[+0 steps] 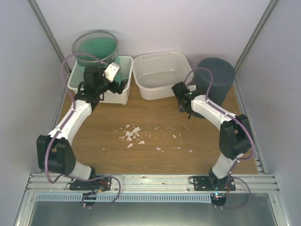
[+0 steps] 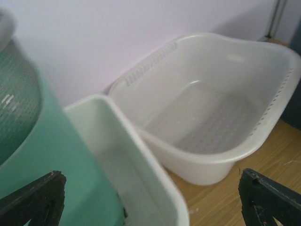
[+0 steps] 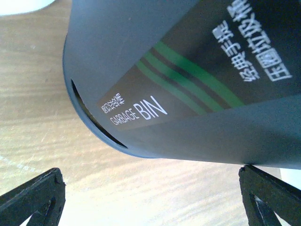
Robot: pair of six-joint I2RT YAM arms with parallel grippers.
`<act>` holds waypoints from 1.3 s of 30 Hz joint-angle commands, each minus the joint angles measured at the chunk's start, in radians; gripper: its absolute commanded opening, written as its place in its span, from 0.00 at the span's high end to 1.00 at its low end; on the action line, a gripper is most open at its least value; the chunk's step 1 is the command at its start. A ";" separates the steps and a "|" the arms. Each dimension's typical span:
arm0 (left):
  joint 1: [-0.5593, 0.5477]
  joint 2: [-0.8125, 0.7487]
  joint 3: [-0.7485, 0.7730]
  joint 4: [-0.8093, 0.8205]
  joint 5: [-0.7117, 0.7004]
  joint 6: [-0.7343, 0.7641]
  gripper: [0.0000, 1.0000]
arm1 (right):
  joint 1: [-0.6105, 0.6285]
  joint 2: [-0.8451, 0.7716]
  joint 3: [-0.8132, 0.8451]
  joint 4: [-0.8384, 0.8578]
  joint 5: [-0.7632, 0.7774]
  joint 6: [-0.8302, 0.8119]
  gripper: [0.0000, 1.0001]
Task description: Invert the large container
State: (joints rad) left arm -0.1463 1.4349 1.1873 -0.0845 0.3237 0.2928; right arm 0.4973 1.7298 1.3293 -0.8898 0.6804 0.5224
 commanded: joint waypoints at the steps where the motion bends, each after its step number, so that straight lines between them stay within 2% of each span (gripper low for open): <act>1: -0.094 0.083 0.131 -0.041 0.039 0.114 0.01 | -0.128 0.020 0.035 0.222 -0.069 -0.284 0.00; 4: -0.170 0.168 0.234 -0.106 -0.010 0.180 0.01 | -0.242 0.094 0.123 0.202 -0.070 -0.324 0.00; 7: -0.229 0.241 0.316 -0.149 -0.061 0.225 0.01 | -0.298 0.112 0.181 0.204 -0.044 -0.360 0.00; 13: -0.338 0.378 0.434 -0.163 -0.099 0.292 0.01 | -0.367 0.114 0.221 0.217 -0.071 -0.385 0.00; 20: -0.440 0.571 0.657 -0.229 -0.213 0.358 0.01 | -0.450 0.172 0.269 0.240 -0.098 -0.435 0.00; 23: -0.460 0.636 0.759 -0.296 -0.217 0.363 0.01 | -0.463 0.178 0.277 0.256 -0.097 -0.463 0.00; 27: -0.496 0.709 0.832 -0.372 -0.264 0.395 0.02 | -0.471 0.143 0.251 0.291 -0.099 -0.492 0.00; 35: -0.584 0.851 0.928 -0.557 -0.515 0.512 0.07 | -0.471 -0.028 0.177 0.324 -0.141 -0.517 0.00; 39: -0.593 0.918 0.960 -0.523 -0.629 0.555 0.10 | -0.467 -0.128 0.150 0.318 -0.204 -0.509 0.00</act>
State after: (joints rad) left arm -0.7284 2.2971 2.1071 -0.5926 -0.1448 0.7780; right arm 0.0315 1.7145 1.5005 -0.5968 0.5377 0.0231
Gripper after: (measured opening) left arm 0.913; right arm 0.997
